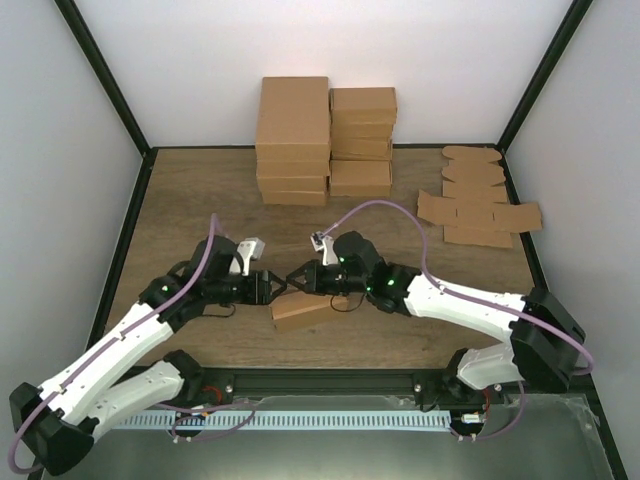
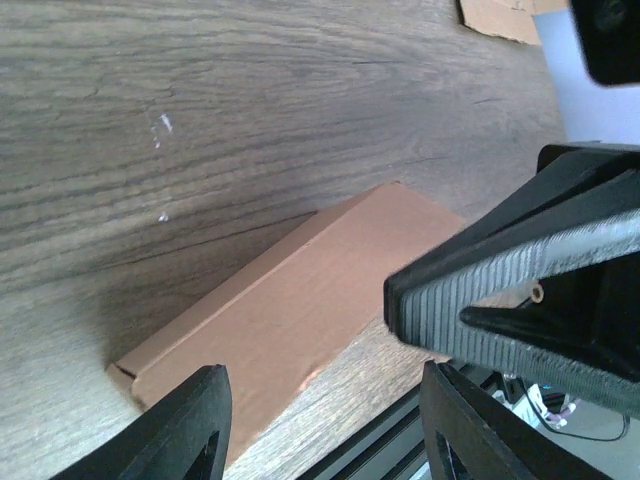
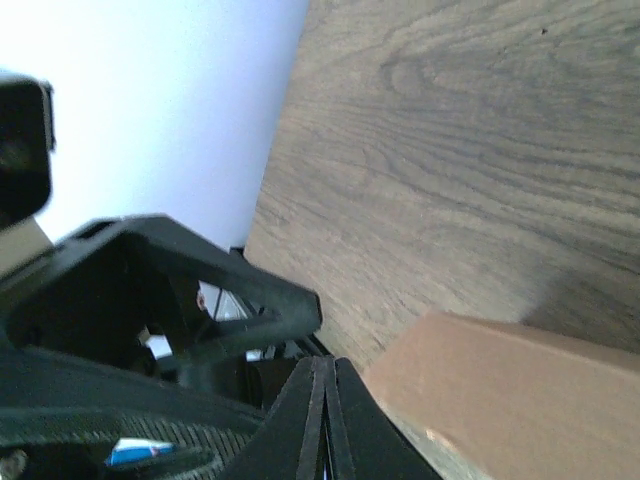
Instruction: Fold the paper box
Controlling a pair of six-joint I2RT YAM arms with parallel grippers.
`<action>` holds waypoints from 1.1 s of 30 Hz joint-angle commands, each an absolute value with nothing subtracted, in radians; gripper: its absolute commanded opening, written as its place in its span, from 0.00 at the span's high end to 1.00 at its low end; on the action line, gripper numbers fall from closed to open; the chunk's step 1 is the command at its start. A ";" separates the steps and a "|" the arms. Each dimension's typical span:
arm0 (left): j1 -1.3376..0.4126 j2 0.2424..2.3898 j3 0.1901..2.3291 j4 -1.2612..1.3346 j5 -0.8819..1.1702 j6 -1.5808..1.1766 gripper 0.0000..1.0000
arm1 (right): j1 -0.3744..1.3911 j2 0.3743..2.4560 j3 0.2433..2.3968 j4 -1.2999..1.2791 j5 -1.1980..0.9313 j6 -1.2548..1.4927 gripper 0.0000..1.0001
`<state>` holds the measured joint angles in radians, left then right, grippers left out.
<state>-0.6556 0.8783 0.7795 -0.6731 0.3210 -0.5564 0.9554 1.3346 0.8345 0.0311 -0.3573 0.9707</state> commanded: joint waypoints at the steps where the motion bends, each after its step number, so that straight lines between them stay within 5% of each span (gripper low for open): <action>1: -0.652 0.842 0.734 -0.648 0.287 -0.614 0.46 | 0.983 1.361 0.823 0.180 -0.237 1.080 0.98; 33: -0.652 0.813 0.576 -0.475 0.457 -0.753 0.60 | 1.035 1.377 0.675 0.305 -0.115 1.171 0.99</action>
